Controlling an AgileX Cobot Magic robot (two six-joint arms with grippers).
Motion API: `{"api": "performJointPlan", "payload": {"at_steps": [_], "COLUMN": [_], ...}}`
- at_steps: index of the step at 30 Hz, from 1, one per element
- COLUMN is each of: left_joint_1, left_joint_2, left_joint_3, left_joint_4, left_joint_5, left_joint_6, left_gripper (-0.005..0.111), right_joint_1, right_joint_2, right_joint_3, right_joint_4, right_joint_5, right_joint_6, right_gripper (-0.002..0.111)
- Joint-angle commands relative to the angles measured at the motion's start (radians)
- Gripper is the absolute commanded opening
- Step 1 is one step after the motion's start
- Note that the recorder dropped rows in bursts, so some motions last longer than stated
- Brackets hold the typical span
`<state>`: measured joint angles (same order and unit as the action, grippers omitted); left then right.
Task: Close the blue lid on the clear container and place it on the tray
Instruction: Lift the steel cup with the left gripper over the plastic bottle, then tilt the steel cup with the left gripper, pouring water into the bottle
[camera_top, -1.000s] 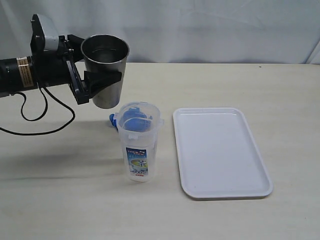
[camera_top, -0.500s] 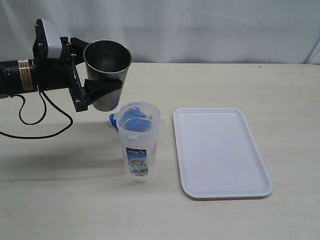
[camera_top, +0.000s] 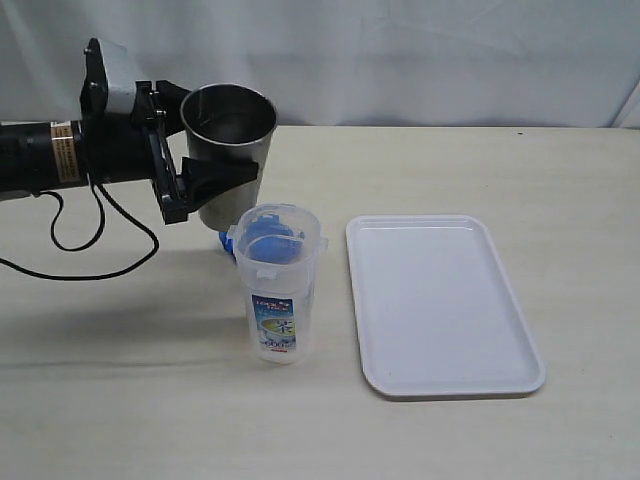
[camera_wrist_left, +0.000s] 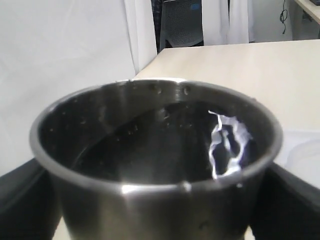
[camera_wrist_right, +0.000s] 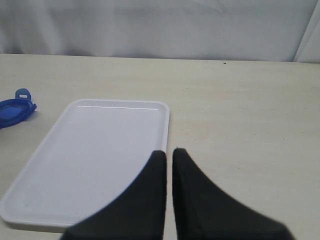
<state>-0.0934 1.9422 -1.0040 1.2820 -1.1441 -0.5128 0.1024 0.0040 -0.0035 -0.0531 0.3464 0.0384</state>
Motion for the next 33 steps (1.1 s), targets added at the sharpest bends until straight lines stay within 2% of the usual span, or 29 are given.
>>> {"api": "performJointPlan", "payload": {"at_steps": [1, 23, 33], "left_joint_1": [-0.004, -0.004, -0.006], "left_joint_2": [-0.025, -0.070, -0.081], "left_joint_3": [-0.008, 0.015, 0.015], "left_joint_4": [-0.073, -0.067, -0.006], "left_joint_5": [-0.077, -0.077, -0.077], "left_joint_6": [-0.020, -0.010, 0.004], "left_gripper": [0.000, 0.000, 0.000], "right_joint_1": [-0.008, -0.008, -0.008], "right_joint_2": [-0.004, -0.004, -0.004], "right_joint_3": [0.004, 0.004, 0.004], "right_joint_4": [-0.007, -0.007, -0.007], "right_joint_5": [0.000, 0.000, 0.000], "right_joint_6": [0.002, 0.002, 0.002], "right_gripper": [0.005, 0.005, 0.005]}}
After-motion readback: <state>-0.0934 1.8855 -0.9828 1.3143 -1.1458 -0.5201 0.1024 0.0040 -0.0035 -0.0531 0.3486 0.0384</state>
